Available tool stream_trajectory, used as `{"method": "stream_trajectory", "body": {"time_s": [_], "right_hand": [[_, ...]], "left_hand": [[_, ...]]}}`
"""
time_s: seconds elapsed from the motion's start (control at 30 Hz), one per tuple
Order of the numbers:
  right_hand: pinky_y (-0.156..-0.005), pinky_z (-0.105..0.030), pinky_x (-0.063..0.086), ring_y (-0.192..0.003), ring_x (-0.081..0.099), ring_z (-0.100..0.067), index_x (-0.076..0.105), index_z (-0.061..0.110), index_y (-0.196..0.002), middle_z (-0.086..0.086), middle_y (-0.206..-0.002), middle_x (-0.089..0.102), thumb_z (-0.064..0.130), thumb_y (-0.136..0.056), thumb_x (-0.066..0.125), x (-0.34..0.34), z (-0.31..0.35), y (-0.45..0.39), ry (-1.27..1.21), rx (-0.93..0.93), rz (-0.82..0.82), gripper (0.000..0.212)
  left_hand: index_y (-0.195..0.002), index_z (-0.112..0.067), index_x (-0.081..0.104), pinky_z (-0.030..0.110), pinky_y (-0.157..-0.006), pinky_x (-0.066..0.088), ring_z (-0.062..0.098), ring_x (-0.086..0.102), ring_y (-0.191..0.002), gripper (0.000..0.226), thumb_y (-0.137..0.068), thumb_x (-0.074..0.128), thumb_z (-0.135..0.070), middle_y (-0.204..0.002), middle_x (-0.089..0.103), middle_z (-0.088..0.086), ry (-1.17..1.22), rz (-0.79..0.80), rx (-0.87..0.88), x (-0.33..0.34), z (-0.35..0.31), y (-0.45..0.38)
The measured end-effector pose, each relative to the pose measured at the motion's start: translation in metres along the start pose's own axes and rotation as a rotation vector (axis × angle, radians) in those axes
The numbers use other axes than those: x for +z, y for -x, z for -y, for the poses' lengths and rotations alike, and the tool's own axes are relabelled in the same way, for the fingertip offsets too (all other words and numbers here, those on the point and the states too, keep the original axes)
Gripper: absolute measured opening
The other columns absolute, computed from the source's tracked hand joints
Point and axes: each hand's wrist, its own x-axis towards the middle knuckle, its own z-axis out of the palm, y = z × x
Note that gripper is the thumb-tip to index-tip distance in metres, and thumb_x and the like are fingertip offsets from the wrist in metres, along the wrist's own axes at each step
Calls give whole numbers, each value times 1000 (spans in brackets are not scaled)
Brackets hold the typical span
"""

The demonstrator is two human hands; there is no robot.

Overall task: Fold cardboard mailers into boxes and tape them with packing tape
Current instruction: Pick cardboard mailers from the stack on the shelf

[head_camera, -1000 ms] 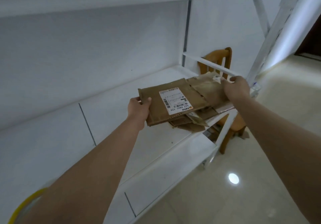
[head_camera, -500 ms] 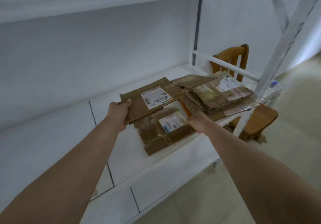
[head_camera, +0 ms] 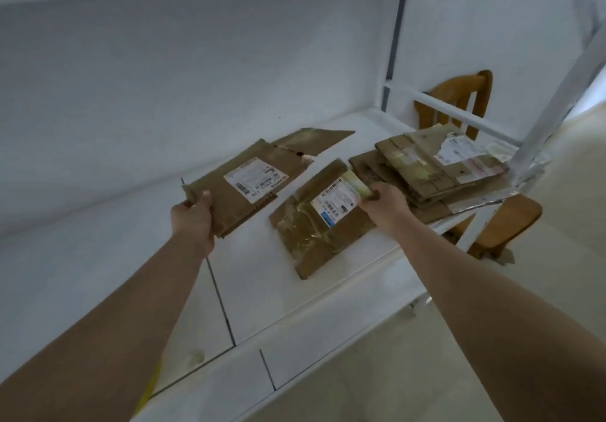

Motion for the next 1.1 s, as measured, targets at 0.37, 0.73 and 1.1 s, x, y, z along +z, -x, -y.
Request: {"method": "stream_trajectory", "body": {"time_s": [0.37,0.73,1.1], "right_hand": [[-56,-24,49,-70,59,-13,65,9,-118,5,-79,59,25,-92,64,-197,-16,-64,-165,-4,-330,30],[-67,-33,42,-82,59,-29,60,5,-114,-14,-94,62,46,-103,32,-203,-23,-95,155,15,-367,51],[-93,-42,46,-97,59,-29,63,6,-110,-14,-112,63,62,-93,42,-97,52,-36,80,-79,95,62]], "left_hand": [[-109,-8,60,31,-70,59,18,70,-81,18,-96,60,-21,-97,70,4,117,182,53,124,-19,31],[-130,-10,44,34,-64,60,22,69,-92,45,-93,64,-23,-106,66,7,-32,319,164,156,-14,66],[-127,-19,44,27,-62,58,13,70,-85,44,-91,66,-29,-98,69,0,-126,260,290,28,-16,61]]}}
